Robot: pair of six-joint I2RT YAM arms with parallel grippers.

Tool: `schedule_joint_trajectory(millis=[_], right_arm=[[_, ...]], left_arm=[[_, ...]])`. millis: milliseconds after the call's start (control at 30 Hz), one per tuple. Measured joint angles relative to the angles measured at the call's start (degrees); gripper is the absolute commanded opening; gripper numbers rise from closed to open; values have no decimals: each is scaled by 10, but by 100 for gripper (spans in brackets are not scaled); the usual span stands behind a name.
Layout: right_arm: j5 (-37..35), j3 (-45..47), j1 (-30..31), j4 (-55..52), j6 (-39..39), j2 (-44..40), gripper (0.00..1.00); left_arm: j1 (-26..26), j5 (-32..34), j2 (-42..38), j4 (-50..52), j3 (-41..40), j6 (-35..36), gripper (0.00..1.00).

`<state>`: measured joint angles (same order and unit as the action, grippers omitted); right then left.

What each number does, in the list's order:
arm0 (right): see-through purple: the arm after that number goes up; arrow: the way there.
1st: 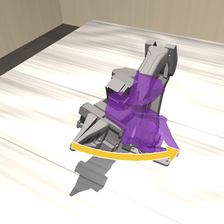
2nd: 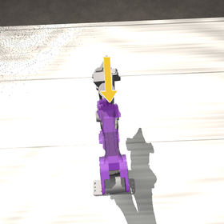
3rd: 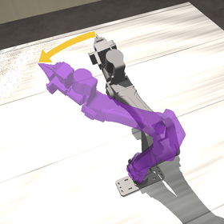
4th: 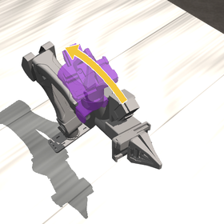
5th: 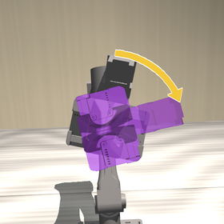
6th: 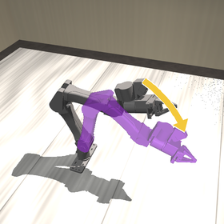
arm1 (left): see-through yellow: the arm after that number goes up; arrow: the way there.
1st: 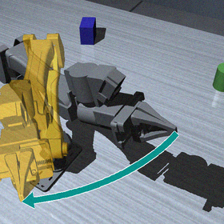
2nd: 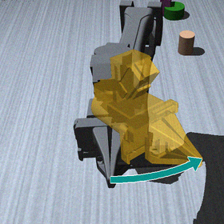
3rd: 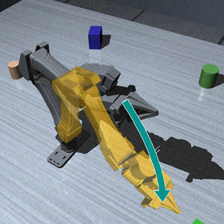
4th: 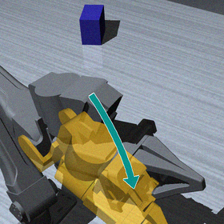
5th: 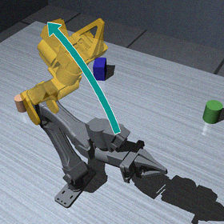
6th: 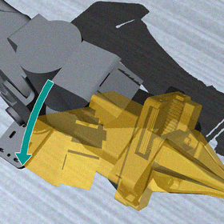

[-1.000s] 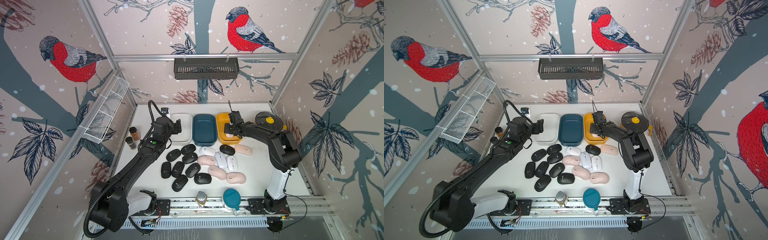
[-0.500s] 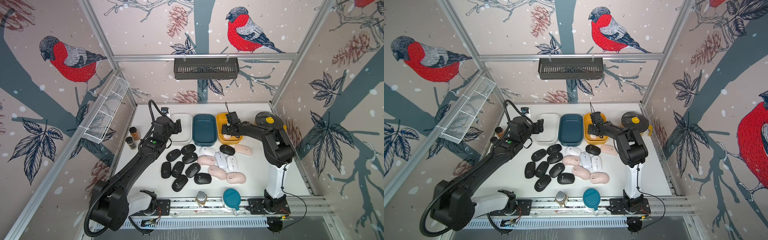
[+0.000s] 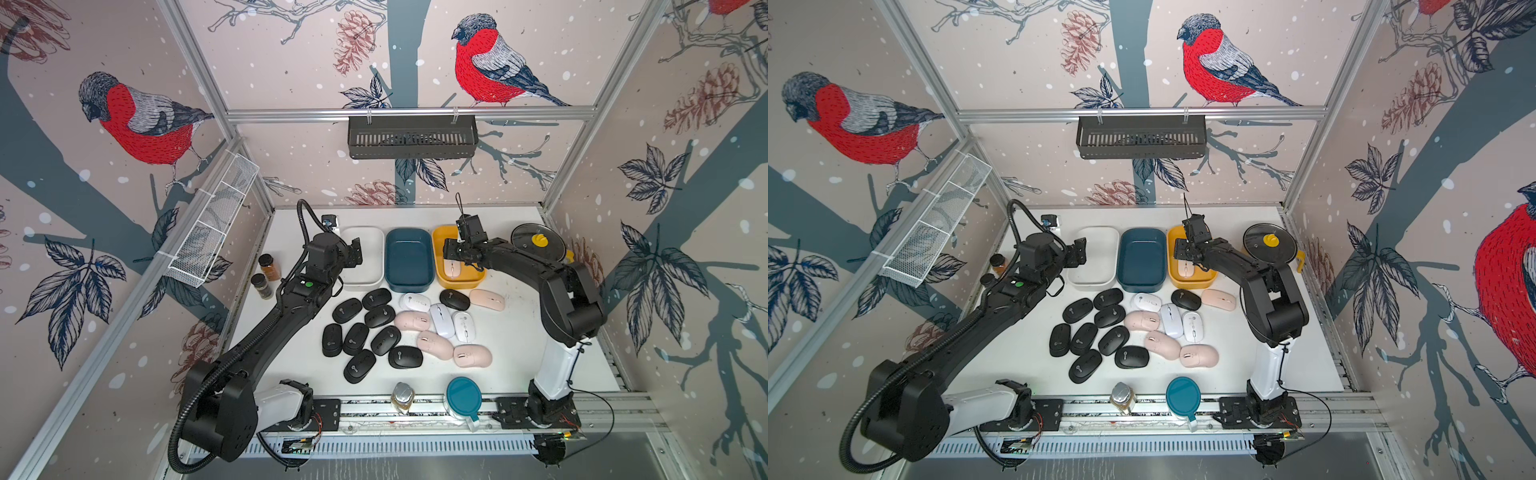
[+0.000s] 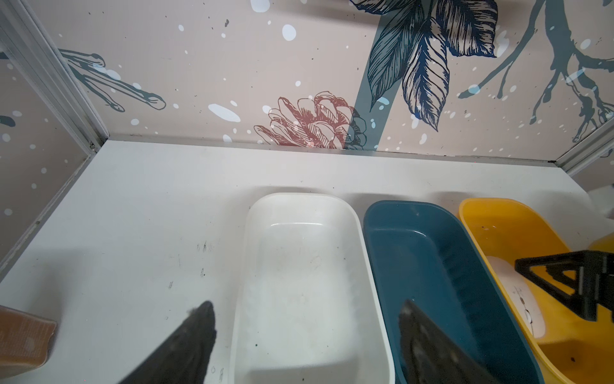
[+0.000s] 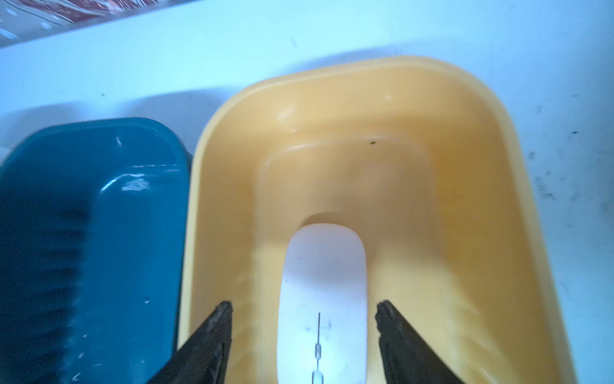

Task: Place the mice by color into the storage box
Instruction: Place the mouse in the storage box, then pick up the mouse from the center of the board.

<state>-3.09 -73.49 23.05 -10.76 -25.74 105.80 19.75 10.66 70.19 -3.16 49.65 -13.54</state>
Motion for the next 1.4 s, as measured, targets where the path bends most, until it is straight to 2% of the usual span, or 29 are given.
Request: schedule_joint_trajectory(millis=[200, 367, 567, 733, 900, 1400], right_arm=[[-14, 49, 24, 4, 11, -119, 70], [-27, 126, 67, 0, 34, -215, 70], [-14, 251, 139, 0, 67, -347, 72], [3, 316, 204, 5, 77, -411, 72], [18, 357, 262, 0, 72, -422, 72], [60, 357, 311, -14, 30, -310, 72]], left_arm=[[0, 0, 0, 0, 0, 0, 85], [0, -1, 0, 0, 0, 0, 85], [0, -3, 3, 4, 3, 0, 86], [0, -8, 7, 5, 5, -2, 85], [0, -15, 8, 8, 6, -2, 85], [2, -16, 5, 9, 6, -12, 85]])
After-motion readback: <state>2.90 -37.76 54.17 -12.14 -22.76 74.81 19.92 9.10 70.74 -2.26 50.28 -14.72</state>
